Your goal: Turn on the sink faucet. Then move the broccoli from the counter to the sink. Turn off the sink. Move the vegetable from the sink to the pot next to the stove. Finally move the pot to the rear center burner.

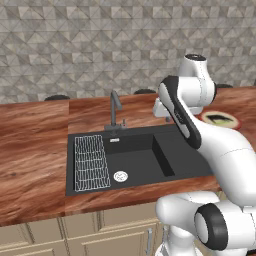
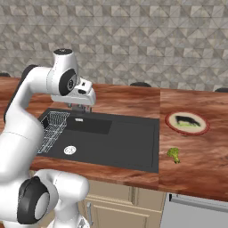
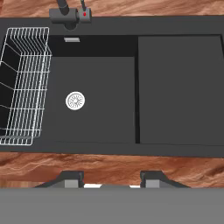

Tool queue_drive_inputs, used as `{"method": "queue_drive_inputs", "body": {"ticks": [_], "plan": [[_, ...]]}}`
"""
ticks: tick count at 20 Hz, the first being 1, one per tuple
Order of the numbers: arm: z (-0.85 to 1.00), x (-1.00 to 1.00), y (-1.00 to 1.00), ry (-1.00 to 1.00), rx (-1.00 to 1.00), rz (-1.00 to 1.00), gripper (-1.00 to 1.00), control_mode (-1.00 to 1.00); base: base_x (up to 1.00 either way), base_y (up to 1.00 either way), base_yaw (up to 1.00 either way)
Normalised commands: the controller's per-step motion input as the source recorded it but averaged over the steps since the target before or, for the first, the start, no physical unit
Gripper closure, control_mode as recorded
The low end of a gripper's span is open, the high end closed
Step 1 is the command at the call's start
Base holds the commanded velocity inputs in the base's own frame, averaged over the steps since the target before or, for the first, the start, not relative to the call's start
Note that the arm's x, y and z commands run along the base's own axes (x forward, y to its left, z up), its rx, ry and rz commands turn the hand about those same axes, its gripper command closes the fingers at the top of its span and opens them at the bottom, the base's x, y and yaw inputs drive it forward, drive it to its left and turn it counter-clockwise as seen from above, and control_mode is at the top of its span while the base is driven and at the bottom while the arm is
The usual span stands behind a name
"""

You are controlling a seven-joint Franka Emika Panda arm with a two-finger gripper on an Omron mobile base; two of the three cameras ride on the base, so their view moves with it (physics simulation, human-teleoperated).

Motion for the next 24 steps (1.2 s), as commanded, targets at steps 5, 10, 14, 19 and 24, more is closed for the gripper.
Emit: {"method": "queue_drive_inputs", "body": {"ticks": [5,10,14,19,24], "plan": [[-0.01,-0.02,-0.02,0.0,0.0,-0.01,-1.0,-1.0,0.0,0.0,0.0],[-0.05,0.0,-0.07,-0.01,0.0,0.0,-1.0,-1.0,0.0,0.0,0.0],[-0.16,0.0,-0.06,-0.17,0.06,0.09,-1.0,-1.0,0.0,0.0,0.0],[-0.21,0.09,-0.01,-0.25,0.07,0.31,-1.0,-1.0,0.0,0.0,0.0],[-0.26,0.16,0.0,-0.2,0.02,0.37,-1.0,-1.0,0.0,0.0,0.0]]}}
